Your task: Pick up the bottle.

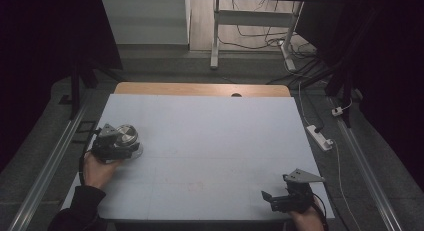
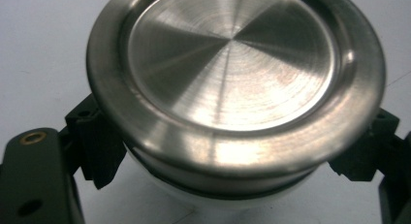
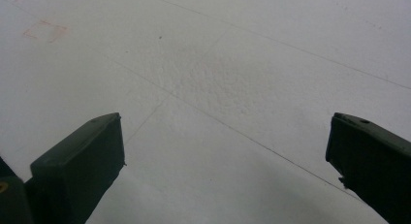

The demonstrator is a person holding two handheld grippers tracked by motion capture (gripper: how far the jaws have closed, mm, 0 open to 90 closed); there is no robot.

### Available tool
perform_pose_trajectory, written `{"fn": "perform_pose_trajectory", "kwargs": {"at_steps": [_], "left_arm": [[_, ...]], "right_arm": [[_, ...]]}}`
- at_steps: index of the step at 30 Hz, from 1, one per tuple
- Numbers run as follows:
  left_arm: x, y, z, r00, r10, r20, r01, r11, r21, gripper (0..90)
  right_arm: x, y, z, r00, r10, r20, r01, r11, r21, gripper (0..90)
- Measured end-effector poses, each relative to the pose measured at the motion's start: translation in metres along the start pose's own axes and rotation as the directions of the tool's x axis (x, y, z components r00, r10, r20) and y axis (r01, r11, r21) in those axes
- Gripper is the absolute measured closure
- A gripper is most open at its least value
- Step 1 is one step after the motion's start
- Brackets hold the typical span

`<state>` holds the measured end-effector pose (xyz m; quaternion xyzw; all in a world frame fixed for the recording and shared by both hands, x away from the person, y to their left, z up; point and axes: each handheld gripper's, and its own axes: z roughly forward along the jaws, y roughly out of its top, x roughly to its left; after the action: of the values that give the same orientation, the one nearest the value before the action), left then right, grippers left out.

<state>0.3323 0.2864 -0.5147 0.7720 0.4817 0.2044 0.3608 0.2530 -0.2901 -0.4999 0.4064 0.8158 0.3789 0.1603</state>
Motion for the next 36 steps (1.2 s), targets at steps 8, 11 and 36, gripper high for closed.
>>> {"fn": "perform_pose_trajectory", "kwargs": {"at_steps": [8, 11, 36], "left_arm": [[-0.002, 0.002, 0.0, 0.9998, -0.019, -0.011, 0.019, 0.9997, 0.014, 15.7], [-0.002, 0.003, -0.001, 0.9996, -0.017, -0.023, 0.018, 0.9997, 0.015, 15.7], [-0.042, 0.031, -0.013, 0.9862, 0.088, 0.141, -0.079, 0.9945, -0.068, 15.8]], "right_arm": [[0.0, 0.0, 0.0, 1.0, -0.006, 0.001, 0.006, 1.0, 0.0, 0.4], [0.001, 0.0, 0.0, 1.0, -0.008, 0.002, 0.008, 1.0, 0.001, 0.4], [0.001, 0.0, 0.0, 1.0, -0.01, 0.0, 0.01, 1.0, 0.0, 2.8]]}}
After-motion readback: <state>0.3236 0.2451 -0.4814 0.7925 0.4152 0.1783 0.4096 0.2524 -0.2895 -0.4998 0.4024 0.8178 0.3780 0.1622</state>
